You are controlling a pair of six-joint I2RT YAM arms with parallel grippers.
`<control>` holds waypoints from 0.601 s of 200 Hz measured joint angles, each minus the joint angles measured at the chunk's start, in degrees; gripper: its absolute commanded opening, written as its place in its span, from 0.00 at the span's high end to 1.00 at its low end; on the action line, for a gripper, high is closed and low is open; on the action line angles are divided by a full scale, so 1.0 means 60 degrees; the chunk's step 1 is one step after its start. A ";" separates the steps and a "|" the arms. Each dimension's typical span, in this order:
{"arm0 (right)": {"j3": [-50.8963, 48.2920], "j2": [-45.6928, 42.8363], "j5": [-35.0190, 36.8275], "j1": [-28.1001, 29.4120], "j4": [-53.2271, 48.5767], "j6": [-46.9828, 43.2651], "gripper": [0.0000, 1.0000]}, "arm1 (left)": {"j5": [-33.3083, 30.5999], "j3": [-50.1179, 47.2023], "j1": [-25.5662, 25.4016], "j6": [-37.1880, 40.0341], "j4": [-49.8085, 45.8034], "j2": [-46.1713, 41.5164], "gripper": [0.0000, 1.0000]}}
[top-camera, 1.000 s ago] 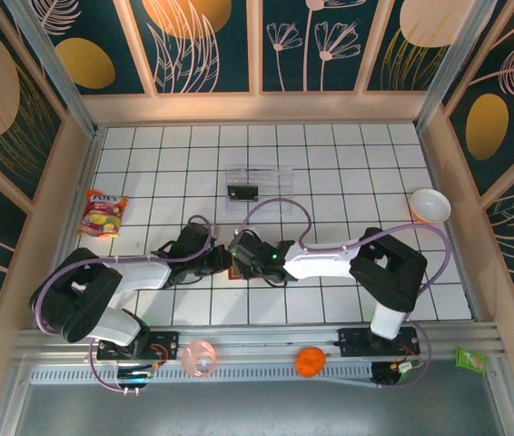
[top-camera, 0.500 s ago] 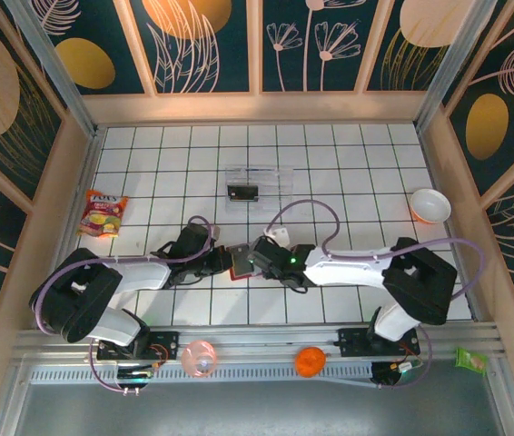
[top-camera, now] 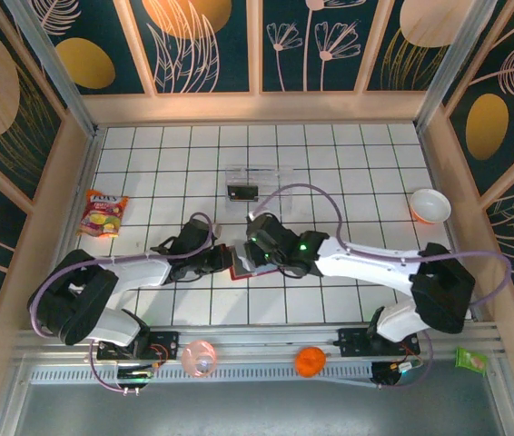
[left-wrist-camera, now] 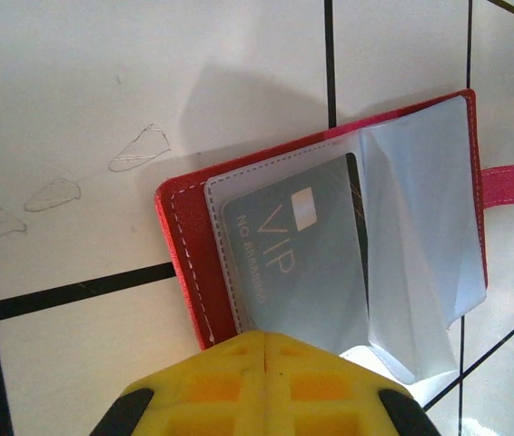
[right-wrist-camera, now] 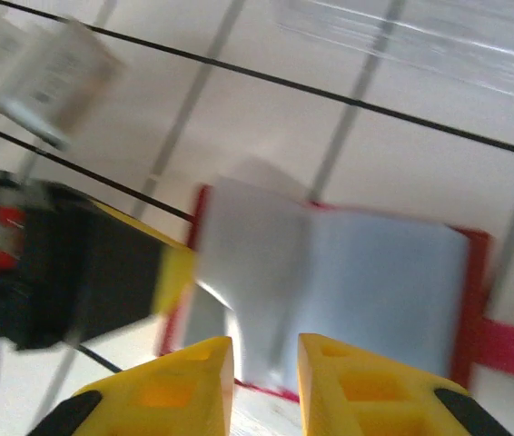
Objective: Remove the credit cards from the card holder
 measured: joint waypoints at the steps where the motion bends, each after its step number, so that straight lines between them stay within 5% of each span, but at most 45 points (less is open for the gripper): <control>1: 0.0007 0.0018 -0.0015 0.0000 0.0015 -0.0004 0.76 | 0.0000 0.0000 0.0000 0.0000 -0.0011 -0.0004 1.00; 120: -0.1854 -0.1359 -0.0098 -0.0823 0.0535 0.0474 0.76 | 0.0215 0.1479 -0.0641 0.0178 -0.0433 0.0725 1.00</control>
